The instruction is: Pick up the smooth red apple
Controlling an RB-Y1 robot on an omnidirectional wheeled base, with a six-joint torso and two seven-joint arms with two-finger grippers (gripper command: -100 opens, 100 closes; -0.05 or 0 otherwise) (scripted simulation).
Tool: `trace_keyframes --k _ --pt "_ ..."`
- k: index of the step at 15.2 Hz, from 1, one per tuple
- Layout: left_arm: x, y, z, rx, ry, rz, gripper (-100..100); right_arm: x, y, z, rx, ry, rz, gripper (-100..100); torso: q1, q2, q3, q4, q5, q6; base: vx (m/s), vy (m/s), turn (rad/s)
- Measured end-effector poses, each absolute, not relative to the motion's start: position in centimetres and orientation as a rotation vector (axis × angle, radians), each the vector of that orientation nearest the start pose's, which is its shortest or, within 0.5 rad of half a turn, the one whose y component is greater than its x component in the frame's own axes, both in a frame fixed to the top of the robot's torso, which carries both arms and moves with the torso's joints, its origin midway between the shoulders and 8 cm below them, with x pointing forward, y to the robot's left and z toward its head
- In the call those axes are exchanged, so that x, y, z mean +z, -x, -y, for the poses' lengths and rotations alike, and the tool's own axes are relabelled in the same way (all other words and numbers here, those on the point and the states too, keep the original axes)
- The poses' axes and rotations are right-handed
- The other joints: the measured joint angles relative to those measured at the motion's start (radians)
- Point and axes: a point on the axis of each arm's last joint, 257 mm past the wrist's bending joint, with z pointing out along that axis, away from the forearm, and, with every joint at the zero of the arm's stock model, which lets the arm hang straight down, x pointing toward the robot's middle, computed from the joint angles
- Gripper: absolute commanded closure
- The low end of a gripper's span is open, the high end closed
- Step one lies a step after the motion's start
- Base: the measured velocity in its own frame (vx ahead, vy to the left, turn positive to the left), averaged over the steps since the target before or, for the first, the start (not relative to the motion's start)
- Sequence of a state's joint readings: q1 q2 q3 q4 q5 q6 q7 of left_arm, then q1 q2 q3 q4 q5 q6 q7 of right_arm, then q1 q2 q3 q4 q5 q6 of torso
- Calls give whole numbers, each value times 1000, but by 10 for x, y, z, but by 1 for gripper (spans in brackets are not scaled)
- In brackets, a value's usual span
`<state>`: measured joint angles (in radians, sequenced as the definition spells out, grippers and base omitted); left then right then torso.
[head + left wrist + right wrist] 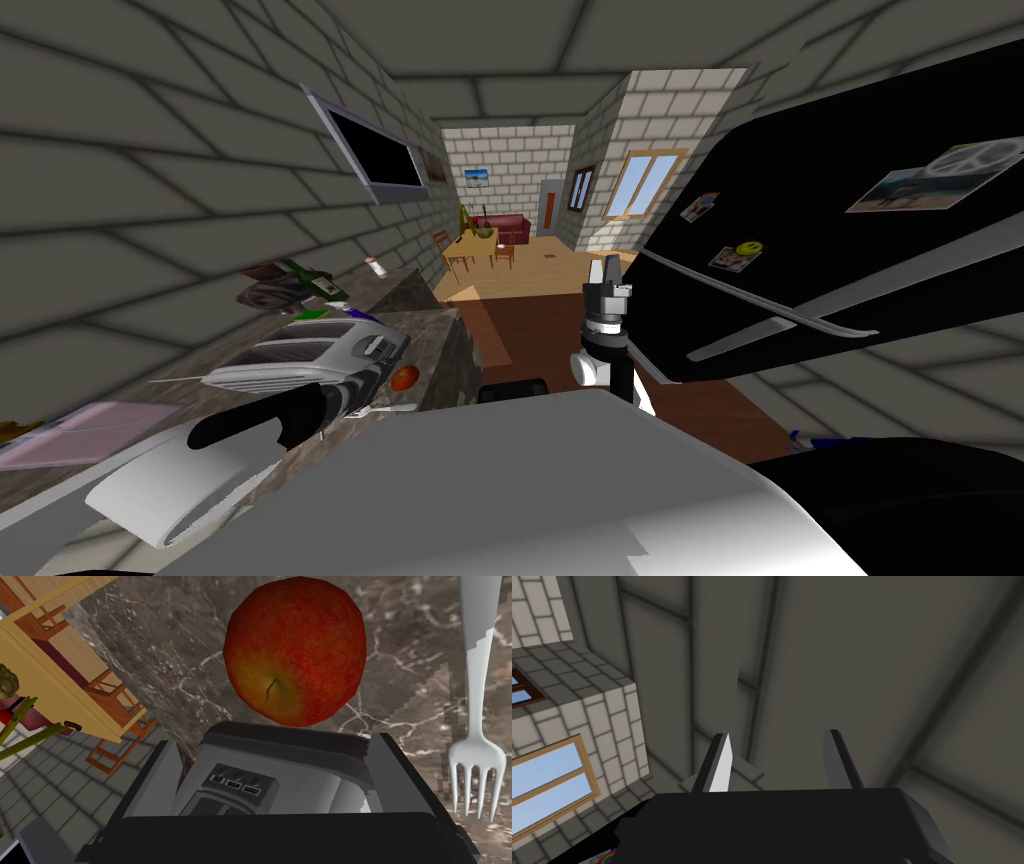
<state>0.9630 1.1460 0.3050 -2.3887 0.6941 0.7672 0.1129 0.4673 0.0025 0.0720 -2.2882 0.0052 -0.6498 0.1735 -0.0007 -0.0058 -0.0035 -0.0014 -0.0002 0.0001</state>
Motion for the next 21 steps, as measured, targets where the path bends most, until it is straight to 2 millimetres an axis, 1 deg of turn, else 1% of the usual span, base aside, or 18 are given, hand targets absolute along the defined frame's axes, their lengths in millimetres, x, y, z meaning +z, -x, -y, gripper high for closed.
trace_keyframes --k 11,13,17,18,21 --pt "-287 -193 -435 -124 1528 -2341 -100 64 -318 248 1255 -461 -511 0 -1 0 0 0 0 0 71 -19 -6" --pt "-287 -189 -436 -100 1535 -2358 -100 64 -318 248 1255 -461 -511 0 -1 2 1 0 0 0 21 -14 -52" --pt "-303 -186 -448 -99 1563 -2333 -100 64 -318 248 1255 -461 -511 0 0 6 4 1 0 0 -12 -14 -98" --pt "-304 -186 -448 -100 1563 -2332 100 64 -318 248 1255 -461 -511 0 0 7 4 2 0 0 0 0 0" --pt "-304 -186 -448 -100 1563 -2332 100 64 -318 248 1255 -461 -511 0 0 6 4 1 0 0 -1 0 5"
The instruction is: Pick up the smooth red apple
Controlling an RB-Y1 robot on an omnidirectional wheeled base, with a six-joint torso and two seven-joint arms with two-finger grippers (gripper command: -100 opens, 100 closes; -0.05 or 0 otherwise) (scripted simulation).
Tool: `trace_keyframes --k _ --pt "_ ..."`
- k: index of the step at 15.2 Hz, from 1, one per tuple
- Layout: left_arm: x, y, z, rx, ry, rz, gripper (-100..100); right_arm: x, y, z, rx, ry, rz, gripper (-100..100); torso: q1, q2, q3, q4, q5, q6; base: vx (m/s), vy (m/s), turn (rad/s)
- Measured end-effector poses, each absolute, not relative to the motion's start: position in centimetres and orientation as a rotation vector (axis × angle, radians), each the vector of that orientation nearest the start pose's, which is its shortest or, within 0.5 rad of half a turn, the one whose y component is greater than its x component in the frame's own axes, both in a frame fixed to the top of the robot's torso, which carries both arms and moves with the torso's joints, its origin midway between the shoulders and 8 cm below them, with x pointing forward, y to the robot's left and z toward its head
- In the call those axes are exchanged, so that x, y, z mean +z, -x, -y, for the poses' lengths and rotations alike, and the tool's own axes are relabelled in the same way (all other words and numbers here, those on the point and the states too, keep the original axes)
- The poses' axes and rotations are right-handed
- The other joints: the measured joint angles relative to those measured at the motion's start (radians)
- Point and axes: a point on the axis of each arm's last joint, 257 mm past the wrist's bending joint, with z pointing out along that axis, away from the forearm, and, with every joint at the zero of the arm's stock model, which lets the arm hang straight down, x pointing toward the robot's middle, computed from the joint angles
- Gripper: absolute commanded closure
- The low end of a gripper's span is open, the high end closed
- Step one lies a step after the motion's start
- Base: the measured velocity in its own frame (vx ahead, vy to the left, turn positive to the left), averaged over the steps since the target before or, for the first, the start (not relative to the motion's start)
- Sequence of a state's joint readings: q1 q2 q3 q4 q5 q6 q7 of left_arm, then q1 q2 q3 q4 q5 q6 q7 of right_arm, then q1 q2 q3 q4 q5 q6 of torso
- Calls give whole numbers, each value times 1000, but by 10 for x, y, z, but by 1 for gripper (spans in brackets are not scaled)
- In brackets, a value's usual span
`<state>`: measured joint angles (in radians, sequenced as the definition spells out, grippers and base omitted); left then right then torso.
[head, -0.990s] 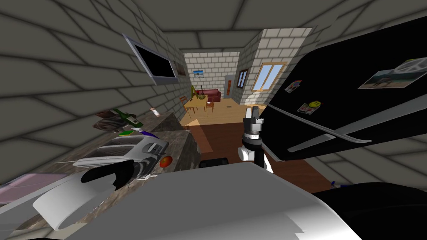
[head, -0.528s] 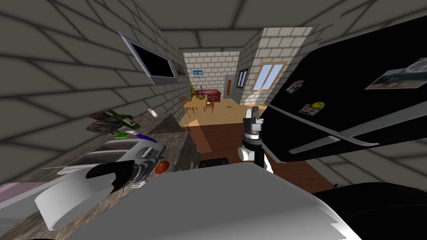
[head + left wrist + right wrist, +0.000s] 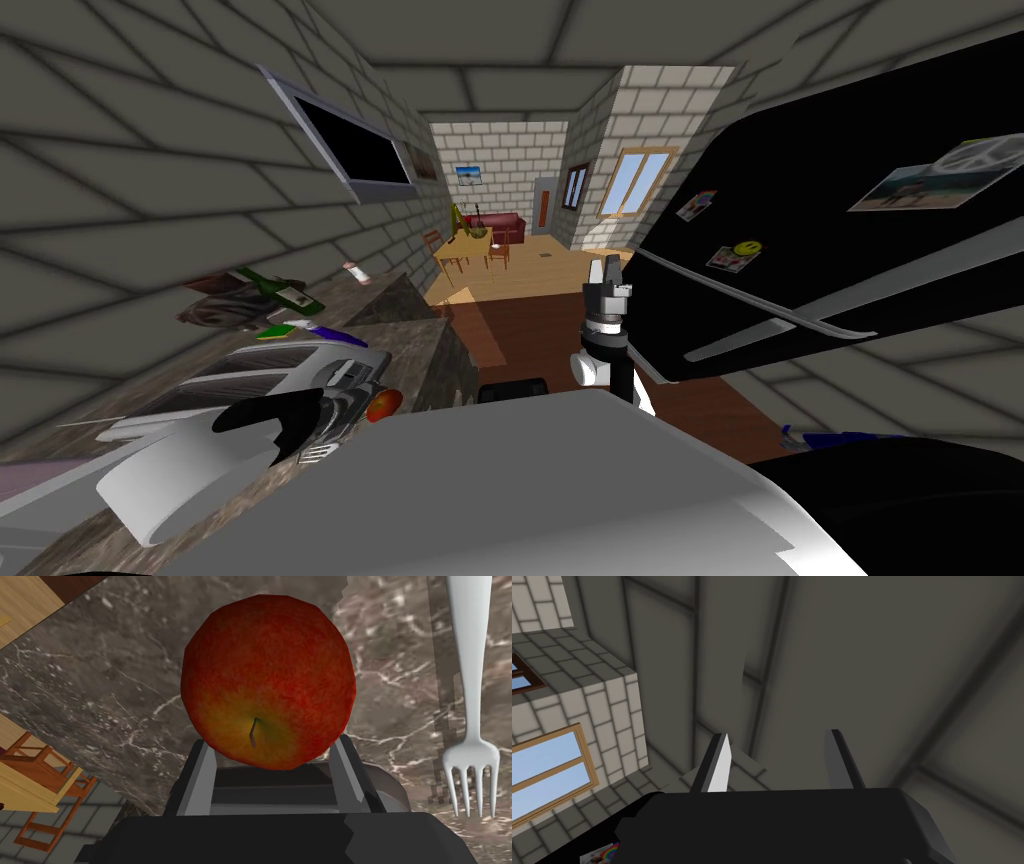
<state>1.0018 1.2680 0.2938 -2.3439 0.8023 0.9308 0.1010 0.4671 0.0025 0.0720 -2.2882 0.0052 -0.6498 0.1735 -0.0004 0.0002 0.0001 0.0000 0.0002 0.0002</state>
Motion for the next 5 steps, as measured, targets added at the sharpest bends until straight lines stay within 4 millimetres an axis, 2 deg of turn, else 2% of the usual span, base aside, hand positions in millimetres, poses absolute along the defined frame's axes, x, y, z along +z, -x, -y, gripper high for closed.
trace_keyframes --k 1,4,5 --pt "-304 -186 -448 -100 1564 -2332 100 64 -318 248 1255 -461 -511 0 0 0 0 0 0 0 0 0 0" --pt "-297 -188 -444 -103 1551 -2340 100 64 -318 248 1255 -461 -511 0 1 0 0 0 -1 -1 8 13 137" --pt "-294 -188 -441 -103 1545 -2346 100 64 -318 248 1255 -461 -511 0 1 0 0 0 -1 -1 7 8 43"
